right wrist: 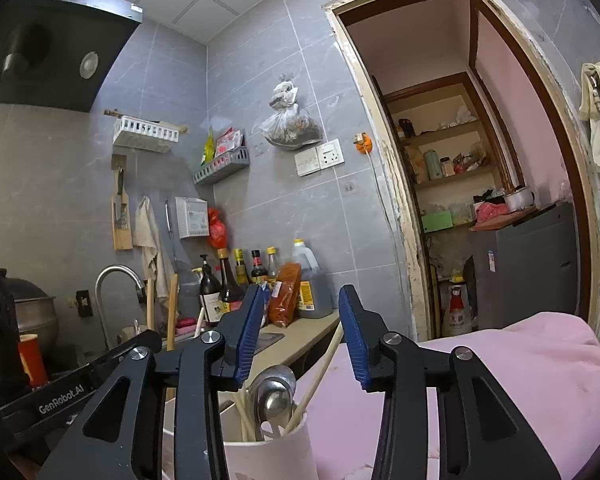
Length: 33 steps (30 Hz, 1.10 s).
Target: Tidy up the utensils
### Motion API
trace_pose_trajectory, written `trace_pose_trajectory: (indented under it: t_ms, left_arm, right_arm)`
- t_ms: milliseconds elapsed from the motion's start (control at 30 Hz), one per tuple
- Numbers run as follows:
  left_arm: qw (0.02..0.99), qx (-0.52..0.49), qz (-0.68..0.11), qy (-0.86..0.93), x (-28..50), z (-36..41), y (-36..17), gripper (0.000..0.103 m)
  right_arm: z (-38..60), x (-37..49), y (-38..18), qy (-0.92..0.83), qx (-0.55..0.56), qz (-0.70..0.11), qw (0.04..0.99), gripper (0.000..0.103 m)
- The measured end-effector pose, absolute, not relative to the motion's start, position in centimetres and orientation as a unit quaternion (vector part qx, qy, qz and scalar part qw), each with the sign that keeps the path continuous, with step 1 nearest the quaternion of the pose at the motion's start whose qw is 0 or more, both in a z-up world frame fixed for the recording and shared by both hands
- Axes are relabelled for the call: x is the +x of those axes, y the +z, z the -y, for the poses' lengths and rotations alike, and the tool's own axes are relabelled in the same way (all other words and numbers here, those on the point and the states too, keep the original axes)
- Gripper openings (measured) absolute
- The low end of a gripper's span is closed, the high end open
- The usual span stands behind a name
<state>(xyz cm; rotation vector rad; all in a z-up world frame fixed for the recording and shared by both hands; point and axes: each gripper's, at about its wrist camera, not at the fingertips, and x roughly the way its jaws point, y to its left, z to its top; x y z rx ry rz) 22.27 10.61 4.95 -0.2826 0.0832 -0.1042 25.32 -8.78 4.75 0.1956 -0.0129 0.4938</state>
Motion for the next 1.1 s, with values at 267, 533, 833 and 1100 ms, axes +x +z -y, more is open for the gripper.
trace_pose_trajectory:
  t_ms: [267, 533, 833, 1100]
  left_arm:
    - [0.988, -0.13, -0.056, -0.058, 21.7, -10.2, 5.0, 0.055]
    - [0.988, -0.123, -0.072, -0.061, 20.2, -9.7, 4.9, 0.077]
    - [0.984, -0.123, -0.106, -0.074, 18.9, -9.5, 4.1, 0.096]
    - [0.982, -0.12, -0.117, -0.093, 16.9, -8.8, 4.0, 0.098]
  right_arm:
    - [9.8, 23.8, 4.8, 0.23, 0.085, -0.004, 0.969, 0.049]
    - [11.5, 21.7, 4.7, 0.212, 0.083, -0.017, 0.974, 0.071]
    - [13.2, 18.9, 4.7, 0.192, 0.075, -0.031, 0.978, 0.09]
    - [15.3, 15.9, 4.7, 0.165, 0.079, -0.04, 0.982, 0.103]
